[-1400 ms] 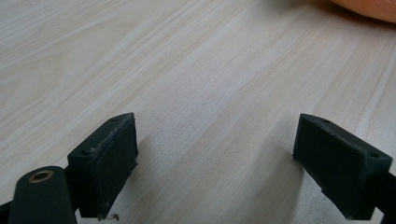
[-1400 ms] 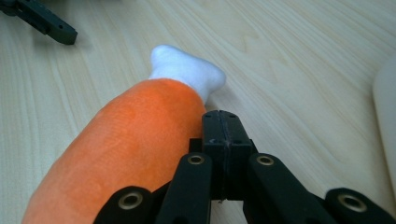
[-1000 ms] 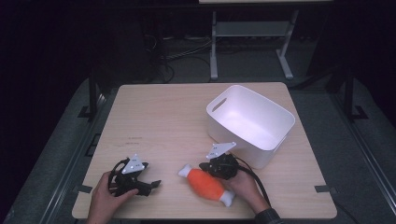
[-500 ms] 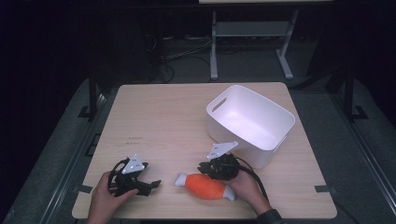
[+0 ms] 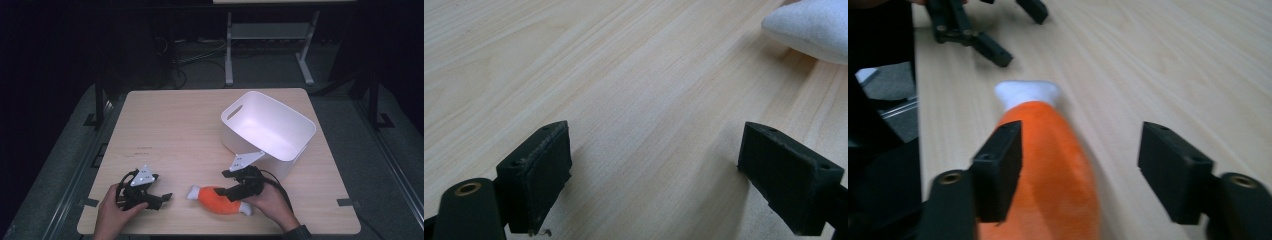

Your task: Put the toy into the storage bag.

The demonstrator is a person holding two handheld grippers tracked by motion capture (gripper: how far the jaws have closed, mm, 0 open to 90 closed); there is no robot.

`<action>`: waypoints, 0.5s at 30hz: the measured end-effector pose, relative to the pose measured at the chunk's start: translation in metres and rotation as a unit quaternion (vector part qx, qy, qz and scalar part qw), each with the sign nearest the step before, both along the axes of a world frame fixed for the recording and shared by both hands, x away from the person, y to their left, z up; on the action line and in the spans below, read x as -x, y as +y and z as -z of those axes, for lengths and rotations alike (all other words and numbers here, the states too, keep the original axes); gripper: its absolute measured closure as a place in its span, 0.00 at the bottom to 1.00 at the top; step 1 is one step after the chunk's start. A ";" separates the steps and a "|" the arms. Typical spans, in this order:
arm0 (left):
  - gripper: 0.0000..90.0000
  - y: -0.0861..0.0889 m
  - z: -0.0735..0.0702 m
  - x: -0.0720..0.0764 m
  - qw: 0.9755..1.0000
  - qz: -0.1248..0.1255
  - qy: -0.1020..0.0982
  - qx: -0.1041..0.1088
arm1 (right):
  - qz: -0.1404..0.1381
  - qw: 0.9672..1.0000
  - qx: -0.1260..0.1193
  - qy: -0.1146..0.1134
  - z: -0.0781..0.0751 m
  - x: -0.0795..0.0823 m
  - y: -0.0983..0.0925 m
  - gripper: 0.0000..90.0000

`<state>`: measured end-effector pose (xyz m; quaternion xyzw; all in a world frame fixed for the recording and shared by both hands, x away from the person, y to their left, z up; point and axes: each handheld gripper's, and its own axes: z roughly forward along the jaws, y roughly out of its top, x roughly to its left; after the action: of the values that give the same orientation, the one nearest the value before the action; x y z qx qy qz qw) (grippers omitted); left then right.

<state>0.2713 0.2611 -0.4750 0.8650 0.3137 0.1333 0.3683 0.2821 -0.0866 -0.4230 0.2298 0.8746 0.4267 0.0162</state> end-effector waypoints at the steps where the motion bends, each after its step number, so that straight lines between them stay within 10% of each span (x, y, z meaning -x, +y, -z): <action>1: 0.14 0.000 0.000 0.000 1.000 0.001 0.000 -0.002 | -0.009 1.000 0.002 0.005 0.000 0.005 0.002 0.22; 15: 0.14 0.000 0.000 0.000 1.000 0.001 0.000 -0.002 | -0.052 0.998 0.034 0.009 0.019 0.017 0.011 0.13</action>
<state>0.2714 0.2613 -0.4749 0.8660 0.3125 0.1335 0.3669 0.2654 -0.0756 -0.4420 0.1869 0.8993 0.3952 -0.0064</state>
